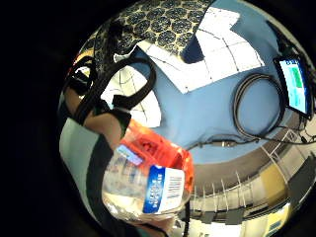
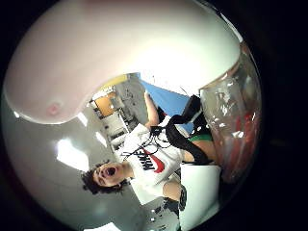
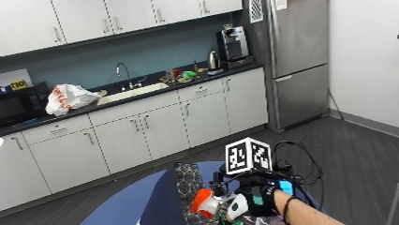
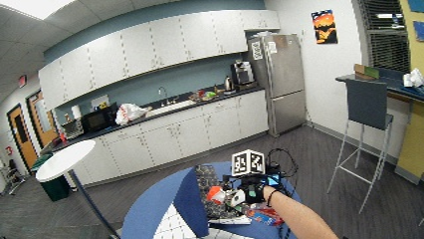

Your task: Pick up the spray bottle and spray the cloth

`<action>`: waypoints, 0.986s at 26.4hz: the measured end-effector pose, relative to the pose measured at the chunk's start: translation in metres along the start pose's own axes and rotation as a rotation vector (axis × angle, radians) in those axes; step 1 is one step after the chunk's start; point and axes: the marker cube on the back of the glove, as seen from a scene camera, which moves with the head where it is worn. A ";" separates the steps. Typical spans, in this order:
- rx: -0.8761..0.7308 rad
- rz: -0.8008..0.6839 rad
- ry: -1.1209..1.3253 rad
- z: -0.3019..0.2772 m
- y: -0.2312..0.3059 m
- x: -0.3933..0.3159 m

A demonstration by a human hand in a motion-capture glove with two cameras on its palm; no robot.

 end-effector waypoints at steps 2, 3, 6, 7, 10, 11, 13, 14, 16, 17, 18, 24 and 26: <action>0.005 -0.002 0.001 -0.003 0.001 -0.001; 0.008 -0.002 0.002 -0.004 0.001 -0.001; 0.018 0.001 0.010 -0.009 0.003 -0.003; 0.022 0.001 0.014 -0.011 0.005 -0.003; 0.035 0.000 0.023 -0.017 0.011 -0.004; 0.037 -0.002 0.025 -0.019 0.012 -0.005; 0.039 -0.009 0.028 -0.021 0.013 -0.008; 0.040 -0.016 0.028 -0.022 0.013 -0.010; 0.050 -0.038 0.024 -0.026 0.013 -0.014; 0.059 -0.053 0.018 -0.028 0.014 -0.016; 0.073 -0.070 0.008 -0.031 0.017 -0.018; 0.317 -0.288 -0.089 -0.060 0.061 -0.056; 0.448 -0.393 -0.140 -0.065 0.083 -0.072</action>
